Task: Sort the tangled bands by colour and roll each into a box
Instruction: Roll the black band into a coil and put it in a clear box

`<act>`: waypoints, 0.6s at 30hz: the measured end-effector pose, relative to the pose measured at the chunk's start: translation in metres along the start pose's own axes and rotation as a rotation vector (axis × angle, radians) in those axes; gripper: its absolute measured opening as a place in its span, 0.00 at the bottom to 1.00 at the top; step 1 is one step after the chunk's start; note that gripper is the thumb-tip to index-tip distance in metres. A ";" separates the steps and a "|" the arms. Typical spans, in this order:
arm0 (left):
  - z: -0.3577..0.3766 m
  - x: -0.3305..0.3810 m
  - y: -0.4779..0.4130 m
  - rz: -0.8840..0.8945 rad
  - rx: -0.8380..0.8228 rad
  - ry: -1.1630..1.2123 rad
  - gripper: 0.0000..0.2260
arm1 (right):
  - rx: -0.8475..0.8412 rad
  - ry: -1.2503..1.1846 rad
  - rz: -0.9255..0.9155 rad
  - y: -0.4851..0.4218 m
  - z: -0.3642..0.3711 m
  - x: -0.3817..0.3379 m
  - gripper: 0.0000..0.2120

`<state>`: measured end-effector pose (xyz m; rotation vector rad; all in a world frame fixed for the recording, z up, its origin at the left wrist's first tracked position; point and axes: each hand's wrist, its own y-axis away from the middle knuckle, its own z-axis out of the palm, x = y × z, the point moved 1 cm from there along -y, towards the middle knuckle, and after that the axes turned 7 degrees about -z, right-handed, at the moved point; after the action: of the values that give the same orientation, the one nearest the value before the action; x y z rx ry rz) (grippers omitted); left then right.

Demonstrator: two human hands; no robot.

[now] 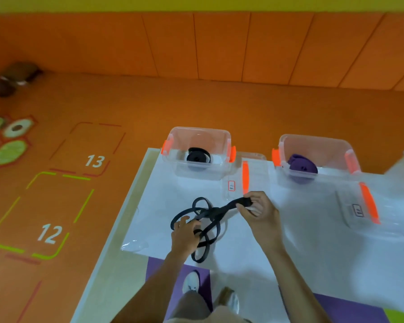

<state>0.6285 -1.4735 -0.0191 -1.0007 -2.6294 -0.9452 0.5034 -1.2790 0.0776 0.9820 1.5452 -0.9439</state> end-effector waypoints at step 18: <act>-0.096 -0.010 -0.039 0.015 0.414 0.572 0.19 | 0.092 0.054 -0.366 -0.059 0.030 -0.074 0.19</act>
<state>0.6052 -1.5607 0.0334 -0.5451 -2.1908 -0.5366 0.4690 -1.3371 0.1504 0.8061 1.7767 -1.2608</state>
